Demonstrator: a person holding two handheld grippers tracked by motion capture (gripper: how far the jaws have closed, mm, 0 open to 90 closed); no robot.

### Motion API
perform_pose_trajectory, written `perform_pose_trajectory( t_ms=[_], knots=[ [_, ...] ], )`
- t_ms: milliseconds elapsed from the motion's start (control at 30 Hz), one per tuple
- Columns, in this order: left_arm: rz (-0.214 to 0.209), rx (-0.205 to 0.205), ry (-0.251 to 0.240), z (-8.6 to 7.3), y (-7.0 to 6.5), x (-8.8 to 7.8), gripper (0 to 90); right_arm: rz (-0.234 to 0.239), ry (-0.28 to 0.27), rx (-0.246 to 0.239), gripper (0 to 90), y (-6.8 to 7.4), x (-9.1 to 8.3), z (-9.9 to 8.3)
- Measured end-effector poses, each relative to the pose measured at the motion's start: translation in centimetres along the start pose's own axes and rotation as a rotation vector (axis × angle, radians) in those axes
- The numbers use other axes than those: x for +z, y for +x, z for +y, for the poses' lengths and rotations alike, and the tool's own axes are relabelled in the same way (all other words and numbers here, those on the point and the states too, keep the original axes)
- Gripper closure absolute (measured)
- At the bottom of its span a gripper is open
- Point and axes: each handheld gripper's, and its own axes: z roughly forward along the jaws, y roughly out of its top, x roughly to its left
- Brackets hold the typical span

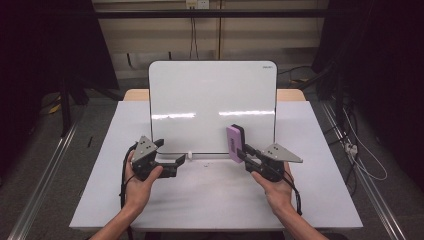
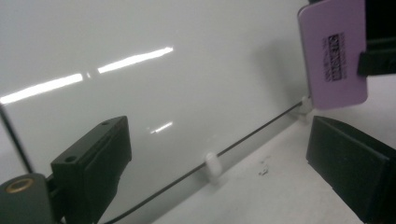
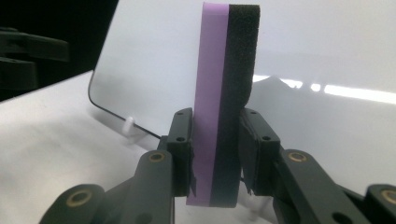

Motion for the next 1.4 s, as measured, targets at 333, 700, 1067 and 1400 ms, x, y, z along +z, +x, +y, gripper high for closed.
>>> perform_pose_trajectory(
  t_ms=[333,700,1067,1400],
  knots=[
    [0.034,0.037,0.053,-2.0,0.6,-1.9,5.8,-0.134,0.064,-0.123,68.1,-1.8,-1.3,0.7],
    [0.086,0.020,0.070,-4.0,1.9,-2.6,5.6,-0.324,0.169,-0.282,68.1,-2.3,-1.2,1.3],
    [0.094,0.013,0.061,-4.0,2.2,-2.8,5.6,-0.406,0.246,-0.366,67.7,-2.1,0.2,1.2],
    [0.101,0.000,0.051,-4.0,2.6,-3.1,5.6,-0.360,0.209,-0.269,58.8,-3.0,-0.3,1.0]
  ],
)
